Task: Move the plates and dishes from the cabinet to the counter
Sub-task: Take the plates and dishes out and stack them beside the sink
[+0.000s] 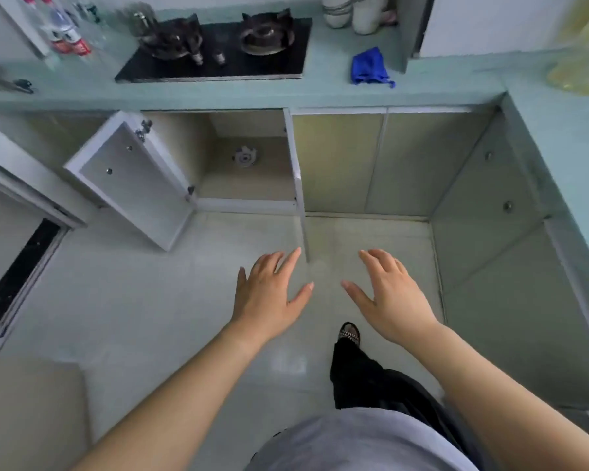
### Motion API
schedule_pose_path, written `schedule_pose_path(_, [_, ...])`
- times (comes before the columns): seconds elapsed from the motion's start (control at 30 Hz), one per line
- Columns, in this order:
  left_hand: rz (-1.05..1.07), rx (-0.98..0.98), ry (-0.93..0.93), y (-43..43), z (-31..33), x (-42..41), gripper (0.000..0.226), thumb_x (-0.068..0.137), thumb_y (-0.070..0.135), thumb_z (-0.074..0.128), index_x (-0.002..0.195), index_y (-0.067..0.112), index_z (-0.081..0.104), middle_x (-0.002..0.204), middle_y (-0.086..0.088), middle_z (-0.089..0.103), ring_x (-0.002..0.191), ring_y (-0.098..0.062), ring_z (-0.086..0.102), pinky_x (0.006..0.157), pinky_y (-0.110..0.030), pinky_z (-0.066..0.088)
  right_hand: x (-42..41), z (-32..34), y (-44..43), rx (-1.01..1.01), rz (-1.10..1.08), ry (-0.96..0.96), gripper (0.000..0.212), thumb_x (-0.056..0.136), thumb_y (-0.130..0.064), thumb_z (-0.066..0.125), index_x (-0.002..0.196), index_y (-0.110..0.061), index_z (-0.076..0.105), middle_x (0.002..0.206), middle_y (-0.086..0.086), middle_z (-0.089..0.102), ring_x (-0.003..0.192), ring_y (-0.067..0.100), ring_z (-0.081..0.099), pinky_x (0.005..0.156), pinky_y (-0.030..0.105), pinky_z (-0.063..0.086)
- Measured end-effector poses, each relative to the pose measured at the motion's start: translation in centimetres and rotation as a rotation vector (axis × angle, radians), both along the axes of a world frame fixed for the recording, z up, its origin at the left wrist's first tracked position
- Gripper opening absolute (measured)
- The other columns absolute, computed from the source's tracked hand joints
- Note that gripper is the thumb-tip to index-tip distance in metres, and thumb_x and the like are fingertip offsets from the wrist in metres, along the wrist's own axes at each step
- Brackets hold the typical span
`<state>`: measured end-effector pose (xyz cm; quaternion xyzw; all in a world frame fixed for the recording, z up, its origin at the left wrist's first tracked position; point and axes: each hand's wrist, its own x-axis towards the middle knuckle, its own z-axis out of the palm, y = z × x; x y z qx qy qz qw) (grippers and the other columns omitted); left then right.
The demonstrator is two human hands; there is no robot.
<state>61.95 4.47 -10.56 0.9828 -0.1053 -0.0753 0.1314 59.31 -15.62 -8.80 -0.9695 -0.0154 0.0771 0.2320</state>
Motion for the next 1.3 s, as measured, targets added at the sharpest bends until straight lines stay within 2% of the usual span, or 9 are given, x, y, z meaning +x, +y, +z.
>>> schedule_pose_path(0.37, [0.367,0.012,0.031,11.6,-0.3,21.9,0.062,0.09,0.057,0.034,0.145,0.032,0.019,0.148,0.0,0.034,0.138,-0.019,0.026,0.11,-0.052,0.024,29.0,-1.3,12.7,0.097,0.317,0.021,0.06,0.092,-0.05,0.038,0.142,-0.016,0.029,0.148,0.002,0.03,0.136,0.022,0.027,0.105,0.038,0.033])
schedule_pose_path(0.57, [0.513,0.036,0.04,17.8,-0.1,31.6,0.061,0.091,0.056,0.033,0.145,0.031,0.02,0.149,-0.001,0.034,0.137,-0.02,0.029,0.11,-0.053,0.026,41.8,-1.6,19.9,0.072,0.476,0.069,0.062,0.092,-0.054,0.033,0.143,-0.019,0.026,0.149,0.001,0.027,0.136,0.023,0.028,0.108,0.041,0.034])
schedule_pose_path(0.8, [0.511,0.01,0.007,26.1,-2.1,42.3,0.063,0.089,0.058,0.03,0.144,0.029,0.024,0.143,-0.002,0.042,0.133,-0.02,0.035,0.103,-0.052,0.034,52.5,-3.4,27.8,-0.021,0.513,0.111,0.06,0.093,-0.052,0.032,0.142,-0.018,0.026,0.149,0.001,0.027,0.134,0.022,0.029,0.106,0.038,0.033])
schedule_pose_path(0.97, [0.447,-0.002,0.01,34.8,-4.3,50.6,0.059,0.089,0.055,0.032,0.142,0.03,0.029,0.141,-0.001,0.044,0.131,-0.021,0.036,0.103,-0.053,0.033,59.4,-6.2,36.2,-0.045,0.447,0.105,0.058,0.093,-0.05,0.035,0.14,-0.017,0.028,0.147,0.001,0.03,0.133,0.022,0.031,0.1,0.04,0.038])
schedule_pose_path(1.1, [0.419,-0.006,0.054,40.7,-5.9,56.2,0.06,0.088,0.054,0.034,0.141,0.027,0.031,0.139,0.001,0.044,0.131,-0.021,0.036,0.103,-0.051,0.032,64.2,-9.0,41.8,-0.071,0.386,0.184,0.057,0.092,-0.051,0.035,0.138,-0.017,0.031,0.144,0.0,0.033,0.131,0.022,0.031,0.096,0.041,0.039])
schedule_pose_path(1.2, [0.429,-0.02,0.098,43.3,-8.2,59.2,0.057,0.09,0.05,0.041,0.142,0.027,0.031,0.141,0.001,0.043,0.132,-0.021,0.034,0.105,-0.049,0.03,67.3,-11.4,44.3,-0.105,0.387,0.234,0.056,0.092,-0.05,0.035,0.136,-0.016,0.032,0.142,0.0,0.034,0.13,0.022,0.032,0.094,0.041,0.04])
schedule_pose_path(1.3, [0.438,-0.026,0.128,44.4,-12.7,61.7,0.057,0.091,0.051,0.04,0.142,0.028,0.03,0.143,0.0,0.041,0.133,-0.022,0.033,0.106,-0.048,0.03,70.3,-15.5,45.9,-0.124,0.396,0.262,0.057,0.093,-0.05,0.034,0.138,-0.015,0.031,0.143,0.001,0.034,0.13,0.022,0.032,0.096,0.04,0.039])
